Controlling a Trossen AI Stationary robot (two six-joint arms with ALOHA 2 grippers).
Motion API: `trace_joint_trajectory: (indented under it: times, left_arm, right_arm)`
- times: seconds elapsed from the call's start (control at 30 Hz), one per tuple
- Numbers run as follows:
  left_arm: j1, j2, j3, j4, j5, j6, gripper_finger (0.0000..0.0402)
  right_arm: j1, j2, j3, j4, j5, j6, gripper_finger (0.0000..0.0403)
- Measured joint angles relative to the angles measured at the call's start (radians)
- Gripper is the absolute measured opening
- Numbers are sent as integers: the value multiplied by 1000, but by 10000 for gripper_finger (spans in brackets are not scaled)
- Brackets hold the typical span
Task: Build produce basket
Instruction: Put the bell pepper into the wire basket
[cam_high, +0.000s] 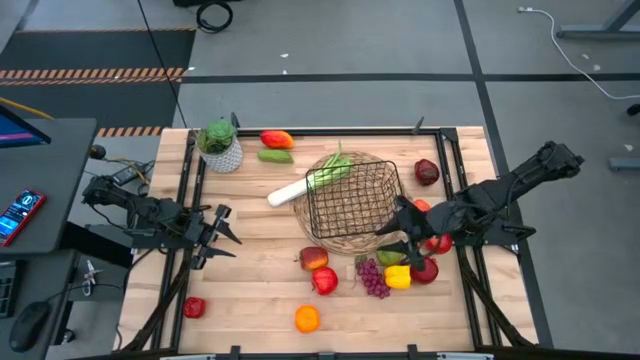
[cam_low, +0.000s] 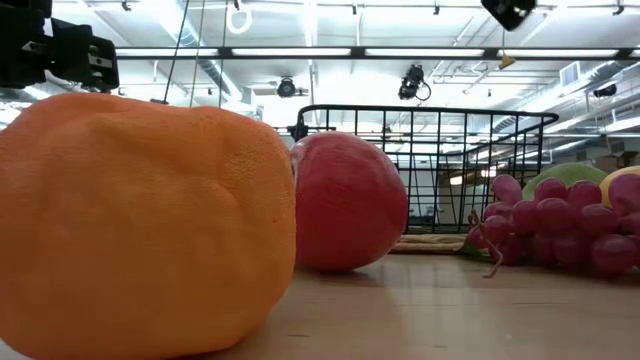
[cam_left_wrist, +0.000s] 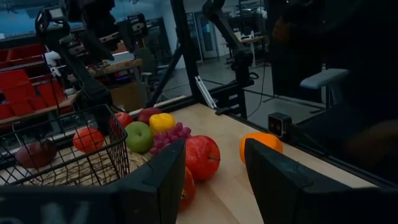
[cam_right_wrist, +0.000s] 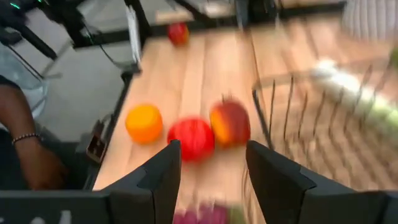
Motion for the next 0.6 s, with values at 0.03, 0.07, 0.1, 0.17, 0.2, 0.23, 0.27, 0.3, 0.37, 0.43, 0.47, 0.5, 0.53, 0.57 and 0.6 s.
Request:
trace_joint_trajectory:
  times: [0.03,0.07,0.1,0.17,0.2,0.23,0.27,0.3,0.37,0.43,0.47,0.5,0.53,0.57,0.6]
  left_arm:
    - [0,0,0,-1,0,0,172]
    - [0,0,0,-1,0,0,172]
    - [0,0,0,0,0,0,172]
    - [0,0,0,-1,0,0,172]
    - [0,0,0,0,0,0,172]
    - [0,0,0,0,0,0,172]
    - [0,0,0,-1,0,0,172]
    - [0,0,0,-2,0,0,172]
    - [0,0,0,0,0,0,172]
    - [0,0,0,-1,0,0,172]
    - [0,0,0,0,0,0,172]
    - [0,0,0,0,0,0,172]
    - [0,0,0,-1,0,0,172]
    - [0,0,0,-1,0,0,172]
    - [0,0,0,0,0,0,172]
  right_arm:
    - [6,8,17,-56,-5,47,187]
    - [13,17,32,-102,-21,90,187]
    - [20,23,45,-139,-42,128,187]
    - [36,32,65,-201,-94,199,187]
    - [44,35,74,-218,-115,227,187]
    - [53,38,78,-230,-136,256,187]
    - [60,39,78,-243,-157,283,187]
    - [66,40,78,-258,-177,305,187]
    - [74,48,78,-284,-209,355,187]
    - [78,62,78,-338,-232,410,187]
    - [78,73,78,-365,-247,436,187]
    - [78,86,78,-388,-263,463,187]
    - [78,100,78,-410,-286,489,187]
    - [78,115,77,-423,-309,514,187]
    - [82,130,77,-424,-335,538,187]
